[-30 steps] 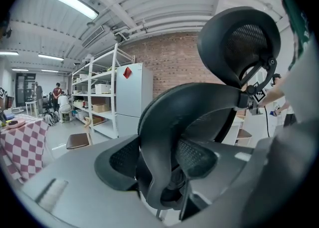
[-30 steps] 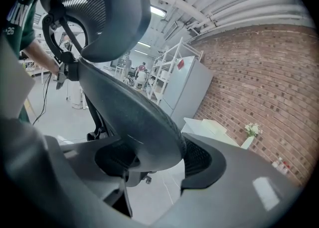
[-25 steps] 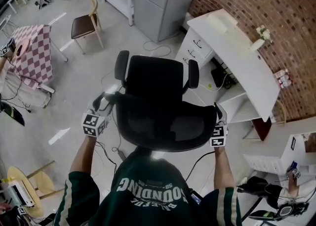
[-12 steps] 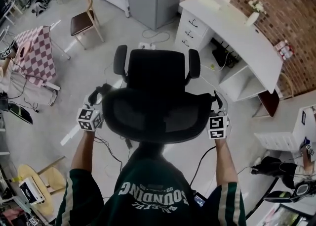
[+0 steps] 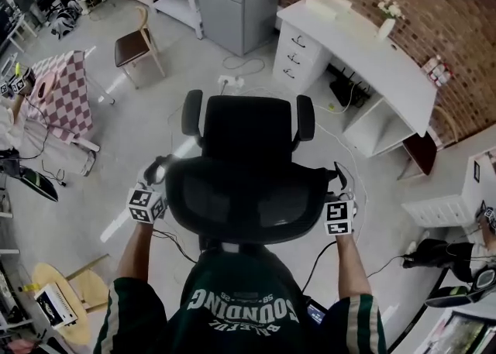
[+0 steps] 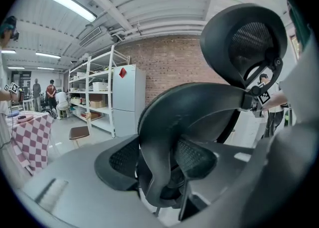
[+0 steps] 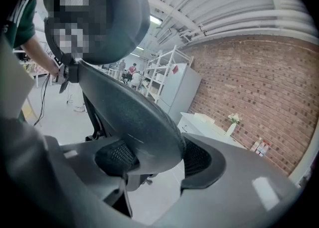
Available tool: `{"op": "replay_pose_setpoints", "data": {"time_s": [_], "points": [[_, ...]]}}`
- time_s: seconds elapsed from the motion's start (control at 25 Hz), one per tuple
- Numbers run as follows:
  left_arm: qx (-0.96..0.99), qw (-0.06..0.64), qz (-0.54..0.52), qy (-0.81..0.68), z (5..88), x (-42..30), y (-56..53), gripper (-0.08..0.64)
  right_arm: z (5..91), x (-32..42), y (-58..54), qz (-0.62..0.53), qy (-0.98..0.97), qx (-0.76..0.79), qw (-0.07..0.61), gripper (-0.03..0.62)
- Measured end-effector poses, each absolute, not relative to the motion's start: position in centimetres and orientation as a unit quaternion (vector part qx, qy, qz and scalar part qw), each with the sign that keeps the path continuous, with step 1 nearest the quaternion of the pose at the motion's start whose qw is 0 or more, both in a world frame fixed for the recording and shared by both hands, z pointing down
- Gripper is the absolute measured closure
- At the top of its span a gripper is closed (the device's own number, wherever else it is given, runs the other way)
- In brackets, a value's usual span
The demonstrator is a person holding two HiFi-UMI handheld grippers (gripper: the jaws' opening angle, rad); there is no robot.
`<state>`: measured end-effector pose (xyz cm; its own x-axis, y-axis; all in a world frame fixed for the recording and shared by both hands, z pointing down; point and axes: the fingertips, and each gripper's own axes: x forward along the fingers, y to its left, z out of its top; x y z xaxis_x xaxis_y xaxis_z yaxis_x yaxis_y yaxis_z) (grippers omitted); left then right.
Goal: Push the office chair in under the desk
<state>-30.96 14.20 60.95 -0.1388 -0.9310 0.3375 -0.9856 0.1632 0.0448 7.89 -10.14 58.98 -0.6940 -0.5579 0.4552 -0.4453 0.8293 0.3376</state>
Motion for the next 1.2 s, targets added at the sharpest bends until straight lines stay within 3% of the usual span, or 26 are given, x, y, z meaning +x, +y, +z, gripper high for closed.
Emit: {"op": "replay_pose_setpoints", "data": {"time_s": [1.2], "points": [[0.743, 0.136, 0.114, -0.645, 60.6, -32.0, 20.6, 0.345, 59.1, 12.8, 8.1, -0.063, -0.859, 0.409, 0.302, 0.327]]}}
